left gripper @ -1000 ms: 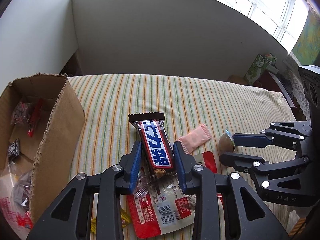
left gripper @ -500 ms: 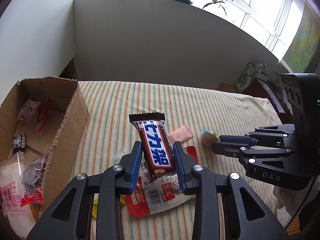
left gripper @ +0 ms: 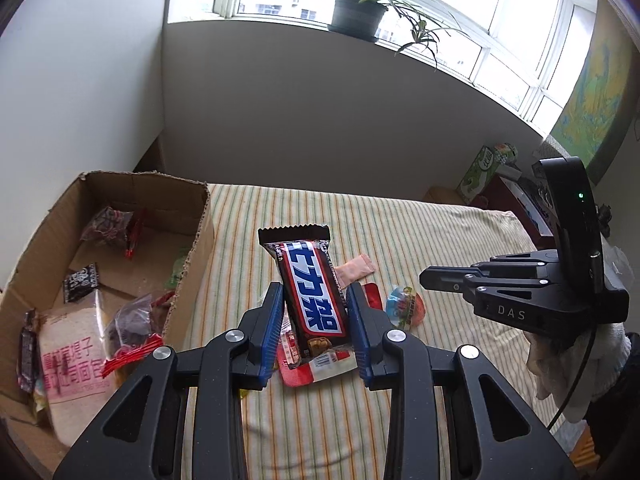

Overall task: Organize snacks
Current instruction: 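Carry chocolate bar and jelly cup into the box and release both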

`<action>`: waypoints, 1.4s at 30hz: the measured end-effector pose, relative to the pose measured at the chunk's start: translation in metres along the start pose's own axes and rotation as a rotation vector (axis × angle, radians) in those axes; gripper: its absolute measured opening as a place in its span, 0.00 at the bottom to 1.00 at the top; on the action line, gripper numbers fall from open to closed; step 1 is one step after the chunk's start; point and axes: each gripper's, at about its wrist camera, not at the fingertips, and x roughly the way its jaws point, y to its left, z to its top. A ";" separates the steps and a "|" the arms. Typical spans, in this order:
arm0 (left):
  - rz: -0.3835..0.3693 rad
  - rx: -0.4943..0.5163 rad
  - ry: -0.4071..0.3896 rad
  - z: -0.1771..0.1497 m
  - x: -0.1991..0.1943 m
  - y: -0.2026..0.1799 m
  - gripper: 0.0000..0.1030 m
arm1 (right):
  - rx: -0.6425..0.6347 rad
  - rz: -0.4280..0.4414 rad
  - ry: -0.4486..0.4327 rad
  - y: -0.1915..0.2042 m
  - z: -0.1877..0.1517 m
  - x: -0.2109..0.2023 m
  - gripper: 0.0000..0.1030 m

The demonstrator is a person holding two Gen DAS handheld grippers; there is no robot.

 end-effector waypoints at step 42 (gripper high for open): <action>0.032 -0.061 -0.062 -0.021 -0.065 0.047 0.29 | -0.167 -0.066 -0.004 0.070 0.010 -0.025 0.29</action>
